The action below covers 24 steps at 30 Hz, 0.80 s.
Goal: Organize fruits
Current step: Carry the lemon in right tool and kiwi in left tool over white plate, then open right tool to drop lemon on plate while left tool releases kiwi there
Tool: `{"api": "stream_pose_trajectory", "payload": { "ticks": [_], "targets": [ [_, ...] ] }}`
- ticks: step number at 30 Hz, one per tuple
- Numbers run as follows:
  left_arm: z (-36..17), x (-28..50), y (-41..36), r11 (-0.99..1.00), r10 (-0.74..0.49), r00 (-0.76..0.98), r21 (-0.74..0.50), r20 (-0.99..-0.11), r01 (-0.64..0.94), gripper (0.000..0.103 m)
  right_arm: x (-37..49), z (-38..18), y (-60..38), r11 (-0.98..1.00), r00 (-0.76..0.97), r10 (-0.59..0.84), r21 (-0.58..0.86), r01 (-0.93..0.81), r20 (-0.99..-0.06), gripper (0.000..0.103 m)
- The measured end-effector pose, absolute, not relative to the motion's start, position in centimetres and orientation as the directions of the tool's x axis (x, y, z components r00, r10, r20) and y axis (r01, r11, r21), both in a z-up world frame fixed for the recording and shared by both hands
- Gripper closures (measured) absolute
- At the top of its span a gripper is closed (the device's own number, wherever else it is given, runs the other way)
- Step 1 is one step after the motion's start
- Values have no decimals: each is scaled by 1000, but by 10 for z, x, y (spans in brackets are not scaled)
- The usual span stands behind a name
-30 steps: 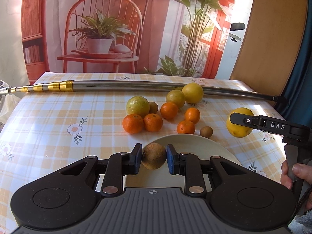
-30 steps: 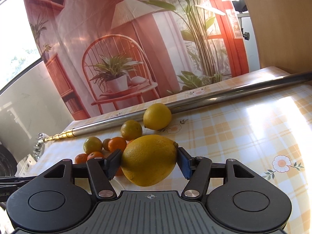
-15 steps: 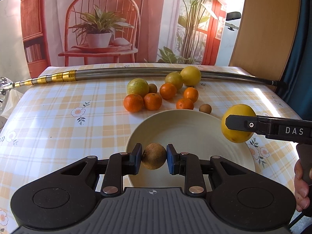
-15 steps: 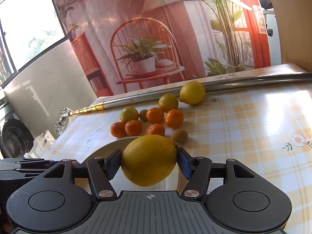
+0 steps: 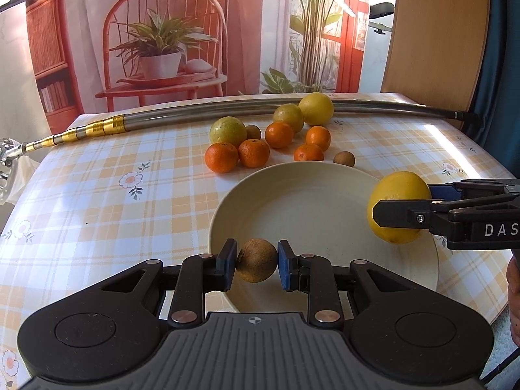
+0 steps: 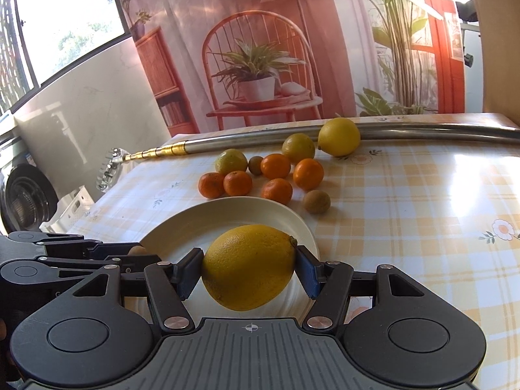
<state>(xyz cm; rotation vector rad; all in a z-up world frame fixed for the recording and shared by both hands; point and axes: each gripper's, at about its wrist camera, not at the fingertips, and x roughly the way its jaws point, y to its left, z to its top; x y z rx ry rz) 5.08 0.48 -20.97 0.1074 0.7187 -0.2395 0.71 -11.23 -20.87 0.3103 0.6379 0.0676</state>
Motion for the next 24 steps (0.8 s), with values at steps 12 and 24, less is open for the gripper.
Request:
{"api": "stream_pose_trajectory", "payload": {
  "ticks": [12,24],
  "targets": [
    [-213,52,4,970,-155,723,36,-673,241,74,10,-216,-113,957,779,140,286,53,-611,46],
    [-213,52,2,970,-151,722,39,-675,240,73,12,-217,-114,957,778,142,286,50,-612,45]
  ]
}}
